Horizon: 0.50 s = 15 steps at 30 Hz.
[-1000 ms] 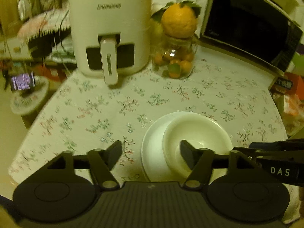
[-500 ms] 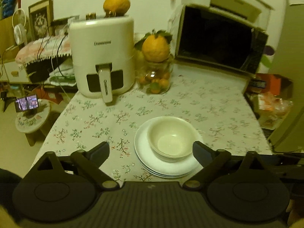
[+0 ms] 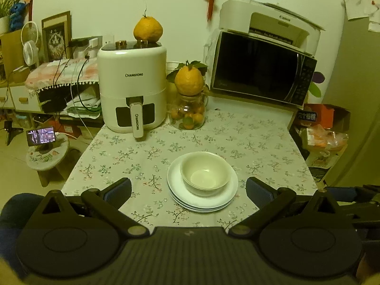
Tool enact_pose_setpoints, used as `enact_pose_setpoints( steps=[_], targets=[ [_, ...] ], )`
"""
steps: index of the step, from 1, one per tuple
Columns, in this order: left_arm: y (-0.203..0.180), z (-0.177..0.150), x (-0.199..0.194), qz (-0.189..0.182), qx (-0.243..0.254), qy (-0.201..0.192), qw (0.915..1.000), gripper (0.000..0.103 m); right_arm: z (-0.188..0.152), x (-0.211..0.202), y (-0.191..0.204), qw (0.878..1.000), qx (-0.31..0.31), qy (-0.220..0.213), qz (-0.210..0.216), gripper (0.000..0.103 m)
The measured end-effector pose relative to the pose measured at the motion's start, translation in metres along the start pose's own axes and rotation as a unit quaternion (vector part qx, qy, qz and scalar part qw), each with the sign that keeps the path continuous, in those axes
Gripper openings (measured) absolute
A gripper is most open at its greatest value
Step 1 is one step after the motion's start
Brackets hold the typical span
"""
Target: Organize plates and bowls
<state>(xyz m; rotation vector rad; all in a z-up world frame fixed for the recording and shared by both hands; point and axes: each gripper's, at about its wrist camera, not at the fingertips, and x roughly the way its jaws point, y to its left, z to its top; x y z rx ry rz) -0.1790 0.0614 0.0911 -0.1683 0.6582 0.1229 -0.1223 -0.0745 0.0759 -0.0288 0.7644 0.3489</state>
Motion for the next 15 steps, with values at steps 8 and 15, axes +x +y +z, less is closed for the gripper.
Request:
enact_pose_setpoints(
  steps=[8, 15],
  targets=[
    [-0.003, -0.001, -0.020, 0.003, 0.016, -0.014, 0.9998, 0.103, -0.005, -0.020, 0.002, 1.000, 0.000, -0.009, 0.008, 0.098],
    [0.000, -0.002, -0.029, 0.007, 0.019, -0.012, 0.9997, 0.103, -0.007, -0.027, 0.001, 1.000, -0.002, -0.018, 0.005, 0.099]
  ],
)
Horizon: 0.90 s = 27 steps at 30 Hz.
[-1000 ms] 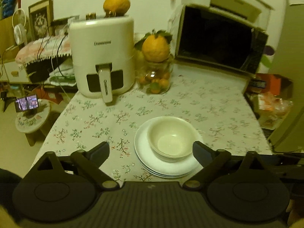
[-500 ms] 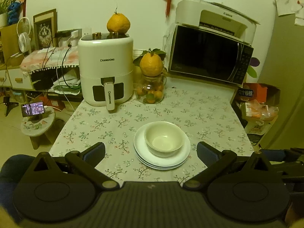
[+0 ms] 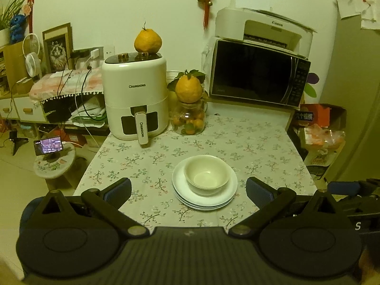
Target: Organize plates and bowls
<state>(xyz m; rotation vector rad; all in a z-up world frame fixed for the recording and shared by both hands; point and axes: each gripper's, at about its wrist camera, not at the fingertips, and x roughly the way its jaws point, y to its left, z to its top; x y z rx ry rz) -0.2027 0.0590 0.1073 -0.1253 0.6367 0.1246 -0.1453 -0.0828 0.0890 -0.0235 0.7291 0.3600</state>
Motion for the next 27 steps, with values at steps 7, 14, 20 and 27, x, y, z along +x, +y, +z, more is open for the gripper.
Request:
enact_pose_setpoints(
  steps=[7, 14, 20, 27],
  targets=[
    [0.001, 0.000, -0.008, -0.001, 0.017, -0.002, 0.9999, 0.103, -0.001, -0.006, -0.006, 1.000, 0.015, -0.011, 0.017, 0.100],
    [0.004, 0.000, -0.005, -0.003, 0.015, 0.009, 0.9998, 0.103, 0.002, -0.011, -0.004, 0.999, 0.022, -0.017, 0.036, 0.100],
    [0.002, 0.000, -0.003, -0.003, 0.019, 0.015, 0.9997, 0.103, 0.002, -0.009, -0.005, 0.999, 0.026, -0.013, 0.040, 0.100],
    [0.002, -0.001, 0.003, -0.004, 0.017, 0.025, 0.9995, 0.103, 0.001, -0.004, -0.005, 0.999, 0.030, -0.006, 0.041, 0.100]
  ],
)
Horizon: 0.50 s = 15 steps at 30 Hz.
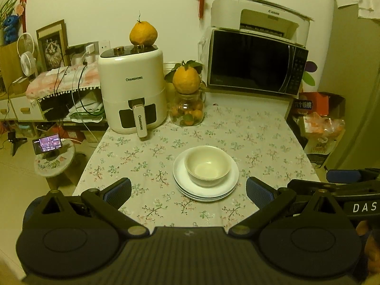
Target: Organize plates and bowls
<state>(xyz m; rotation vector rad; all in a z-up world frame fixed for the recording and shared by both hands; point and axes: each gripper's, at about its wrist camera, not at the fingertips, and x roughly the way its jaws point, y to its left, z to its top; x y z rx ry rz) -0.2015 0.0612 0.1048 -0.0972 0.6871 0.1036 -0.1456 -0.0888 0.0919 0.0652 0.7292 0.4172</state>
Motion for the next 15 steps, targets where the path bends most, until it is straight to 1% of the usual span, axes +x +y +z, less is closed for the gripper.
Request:
enact_pose_setpoints(
  steps=[15],
  targets=[
    [-0.0022, 0.0013, 0.0073, -0.005, -0.002, 0.010, 0.9999, 0.103, 0.0007, 0.0027, -0.0017, 1.000, 0.000, 0.004, 0.002, 0.100]
  ],
)
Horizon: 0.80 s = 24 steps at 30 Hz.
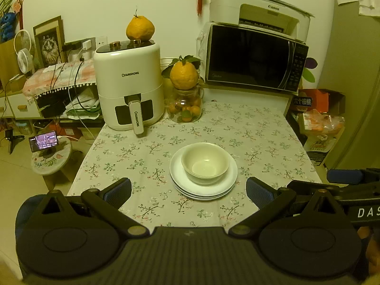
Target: Organize plates and bowls
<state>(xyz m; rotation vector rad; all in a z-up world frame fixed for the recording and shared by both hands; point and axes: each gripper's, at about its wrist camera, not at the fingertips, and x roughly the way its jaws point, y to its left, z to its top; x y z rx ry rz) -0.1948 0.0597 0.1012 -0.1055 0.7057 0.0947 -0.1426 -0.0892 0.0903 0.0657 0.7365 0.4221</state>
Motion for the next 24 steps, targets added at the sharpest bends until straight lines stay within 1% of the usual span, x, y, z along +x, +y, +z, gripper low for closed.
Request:
enact_pose_setpoints(
  steps=[8, 15, 24],
  targets=[
    [-0.0014, -0.0004, 0.0035, -0.001, -0.002, 0.003, 1.0000, 0.103, -0.0012, 0.0012, -0.0001, 1.000, 0.003, 0.000, 0.001, 0.100],
    [-0.0022, 0.0001, 0.0048, 0.000, -0.003, -0.003, 1.0000, 0.103, -0.0009, 0.0019, -0.0016, 1.000, 0.007, 0.000, 0.003, 0.100],
    [-0.0026, 0.0000, 0.0064, -0.001, -0.005, 0.002, 1.0000, 0.103, -0.0010, 0.0024, -0.0022, 1.000, 0.007, 0.000, 0.001, 0.100]
  ],
)
